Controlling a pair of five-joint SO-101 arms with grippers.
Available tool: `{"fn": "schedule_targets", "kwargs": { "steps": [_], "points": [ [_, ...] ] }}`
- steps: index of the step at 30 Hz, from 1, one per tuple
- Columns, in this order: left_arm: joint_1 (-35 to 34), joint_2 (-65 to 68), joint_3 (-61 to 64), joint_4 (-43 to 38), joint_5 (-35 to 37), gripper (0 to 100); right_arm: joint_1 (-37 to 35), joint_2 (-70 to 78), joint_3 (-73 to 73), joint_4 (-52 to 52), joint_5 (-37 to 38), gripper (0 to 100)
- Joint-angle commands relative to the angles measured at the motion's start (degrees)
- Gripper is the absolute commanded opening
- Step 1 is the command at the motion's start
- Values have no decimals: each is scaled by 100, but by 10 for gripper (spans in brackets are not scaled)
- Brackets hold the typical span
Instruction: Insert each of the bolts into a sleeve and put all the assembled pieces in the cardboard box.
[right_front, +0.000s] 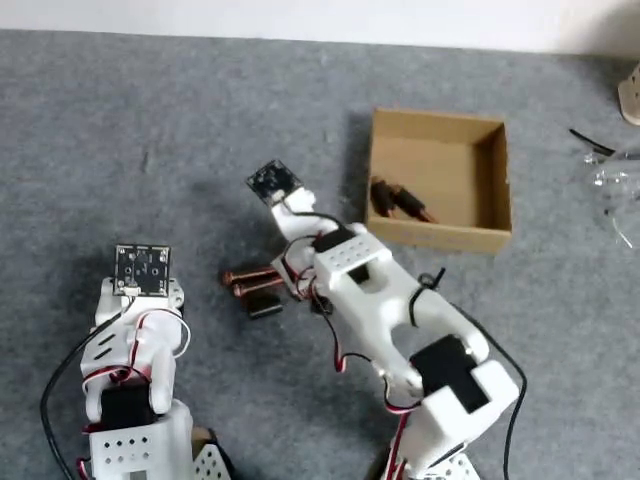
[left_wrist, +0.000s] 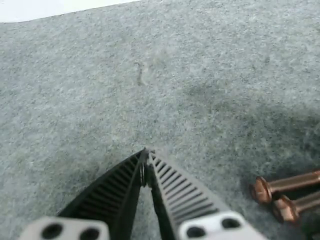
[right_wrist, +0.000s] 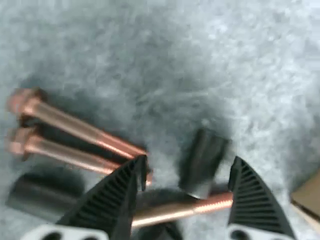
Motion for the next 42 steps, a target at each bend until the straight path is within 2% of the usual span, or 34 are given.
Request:
{"fn": "schedule_targets", "kwargs": {
  "steps": [1,11,22,28,33,37,42],
  "points": [
    [-75,-92,-101,-114,18,9,136,-365,-75,-57,62,235],
    [-75,-92,-101,-105,18,9,242,-567,-57,-75,53,235],
    [-75,-92,-92,-97,18,9,233,549,-119,-207,53,228],
    [-75,-92,-92,-97,18,9,242,549,-119,-198,53,2],
    [-75,-92,-92,-97,18,9,242,541,-119,-189,88,4],
    [-75,-92,-92,-97,18,9,233,-48,-48,-198,97,4],
    [-75,-92,-92,-114,44,8,242,-1508,989,-365,97,4]
  ]
}}
